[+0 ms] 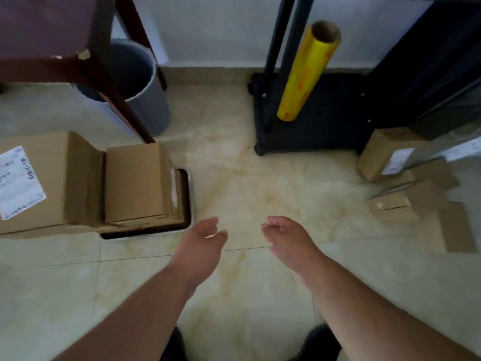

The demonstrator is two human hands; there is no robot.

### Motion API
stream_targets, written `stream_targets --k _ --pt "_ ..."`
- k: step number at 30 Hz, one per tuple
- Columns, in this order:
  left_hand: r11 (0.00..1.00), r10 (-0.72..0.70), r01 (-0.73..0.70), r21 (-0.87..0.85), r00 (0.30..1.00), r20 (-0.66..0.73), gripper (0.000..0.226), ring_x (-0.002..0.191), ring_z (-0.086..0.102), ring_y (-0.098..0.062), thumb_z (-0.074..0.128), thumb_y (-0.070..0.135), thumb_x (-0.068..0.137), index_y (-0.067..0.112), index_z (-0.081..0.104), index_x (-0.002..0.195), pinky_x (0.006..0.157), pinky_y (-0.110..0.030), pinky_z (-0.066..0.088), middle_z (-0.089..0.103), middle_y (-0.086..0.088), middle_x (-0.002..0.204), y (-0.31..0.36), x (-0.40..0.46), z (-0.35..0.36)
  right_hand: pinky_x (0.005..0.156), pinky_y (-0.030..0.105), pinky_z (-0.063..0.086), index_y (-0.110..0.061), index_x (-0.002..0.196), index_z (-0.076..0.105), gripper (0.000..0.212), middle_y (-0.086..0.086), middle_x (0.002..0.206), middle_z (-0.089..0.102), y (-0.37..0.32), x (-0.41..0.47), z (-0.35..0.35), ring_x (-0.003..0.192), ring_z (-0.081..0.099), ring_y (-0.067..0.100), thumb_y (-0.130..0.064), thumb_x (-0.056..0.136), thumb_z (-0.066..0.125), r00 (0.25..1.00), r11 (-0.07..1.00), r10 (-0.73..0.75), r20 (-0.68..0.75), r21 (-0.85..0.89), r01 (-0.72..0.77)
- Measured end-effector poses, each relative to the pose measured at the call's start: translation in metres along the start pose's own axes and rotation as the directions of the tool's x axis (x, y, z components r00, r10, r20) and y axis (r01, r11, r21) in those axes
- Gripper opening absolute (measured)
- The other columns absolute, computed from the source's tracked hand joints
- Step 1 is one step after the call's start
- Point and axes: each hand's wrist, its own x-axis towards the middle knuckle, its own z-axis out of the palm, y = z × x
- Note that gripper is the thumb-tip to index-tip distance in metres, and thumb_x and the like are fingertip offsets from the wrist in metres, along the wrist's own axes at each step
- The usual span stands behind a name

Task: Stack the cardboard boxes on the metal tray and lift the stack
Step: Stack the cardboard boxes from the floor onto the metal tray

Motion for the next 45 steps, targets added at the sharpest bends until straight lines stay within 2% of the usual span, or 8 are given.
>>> stream_targets --k 7,10,14,20,30,40,43,45 --pt "0.987 0.06 -0.074 0.142 0.993 0.099 0.051 0.122 0.059 -0.014 0.064 0.033 0.1 0.034 0.051 0.149 0.097 -0.028 0.04 0.06 0.011 0.139 0.032 -0.012 0.123 0.108 0.051 0.05 -0.007 0.132 0.063 0.044 0.013 0.129 0.069 0.059 0.003 -0.108 0.118 0.066 0.029 -0.031 0.096 0.064 0.986 0.989 0.09 -0.143 0.132 -0.071" --pt "0.978 0.064 -0.09 0.186 0.988 0.143 0.051 0.122 0.059 -0.015 0.064 0.033 0.1 0.035 0.05 0.15 0.098 -0.029 0.041 0.06 0.011 0.139 0.043 -0.017 0.168 0.109 0.046 0.05 -0.018 0.141 0.06 0.049 0.001 0.137 0.065 0.082 -0.001 -0.15 0.124 0.062 0.02 -0.035 0.096 0.064 0.98 0.979 0.114 -0.161 0.185 -0.084" --pt "0.973 0.051 -0.091 0.212 0.981 0.187 0.052 0.122 0.062 -0.017 0.065 0.036 0.099 0.038 0.049 0.149 0.105 -0.034 0.044 0.06 0.014 0.138 0.058 -0.032 0.226 0.111 0.045 0.049 -0.02 0.144 0.058 0.053 -0.002 0.14 0.063 0.111 -0.012 -0.213 0.126 0.061 0.019 -0.039 0.095 0.062 0.974 0.972 0.142 -0.175 0.209 -0.104" --pt "0.978 0.04 -0.083 0.194 0.976 0.213 0.052 0.123 0.061 -0.015 0.065 0.036 0.098 0.038 0.049 0.148 0.112 -0.041 0.045 0.06 0.014 0.138 0.068 -0.047 0.289 0.11 0.045 0.05 -0.018 0.141 0.06 0.045 -0.003 0.127 0.067 0.141 -0.017 -0.295 0.121 0.064 0.019 -0.033 0.098 0.063 0.953 0.976 0.171 -0.25 0.172 -0.13" --pt "0.974 -0.001 -0.061 0.216 0.961 0.276 0.053 0.123 0.059 -0.013 0.064 0.032 0.1 0.031 0.049 0.15 0.113 -0.038 0.045 0.059 0.009 0.142 0.06 -0.024 0.341 0.108 0.049 0.051 -0.017 0.143 0.058 0.049 0.004 0.135 0.067 0.175 0.012 -0.317 0.121 0.065 0.021 -0.035 0.098 0.065 0.932 0.964 0.242 -0.271 0.175 -0.2" --pt "0.943 0.031 -0.125 0.308 0.956 0.293 0.053 0.108 0.055 -0.005 0.06 0.031 0.102 0.031 0.045 0.153 0.074 -0.013 0.041 0.053 0.011 0.149 0.106 -0.013 0.329 0.107 0.05 0.051 -0.021 0.14 0.061 0.052 0.001 0.135 0.067 0.147 0.022 -0.333 0.121 0.065 0.021 -0.041 0.092 0.064 0.913 0.956 0.282 -0.294 0.164 -0.243" --pt "0.939 0.049 -0.141 0.315 0.958 0.283 0.053 0.109 0.055 -0.005 0.061 0.032 0.101 0.032 0.046 0.152 0.079 -0.015 0.038 0.054 0.011 0.148 0.12 -0.007 0.337 0.107 0.049 0.051 -0.019 0.141 0.06 0.048 0.0 0.132 0.068 0.137 0.033 -0.345 0.12 0.065 0.02 -0.037 0.096 0.064 0.917 0.962 0.263 -0.301 0.16 -0.224" --pt "0.938 0.056 -0.146 0.316 0.96 0.276 0.052 0.109 0.055 -0.005 0.061 0.031 0.101 0.031 0.047 0.151 0.071 -0.013 0.038 0.055 0.01 0.146 0.126 -0.003 0.348 0.108 0.048 0.051 -0.018 0.143 0.058 0.049 0.0 0.133 0.067 0.135 0.043 -0.357 0.121 0.065 0.02 -0.037 0.097 0.064 0.92 0.965 0.247 -0.304 0.158 -0.207"
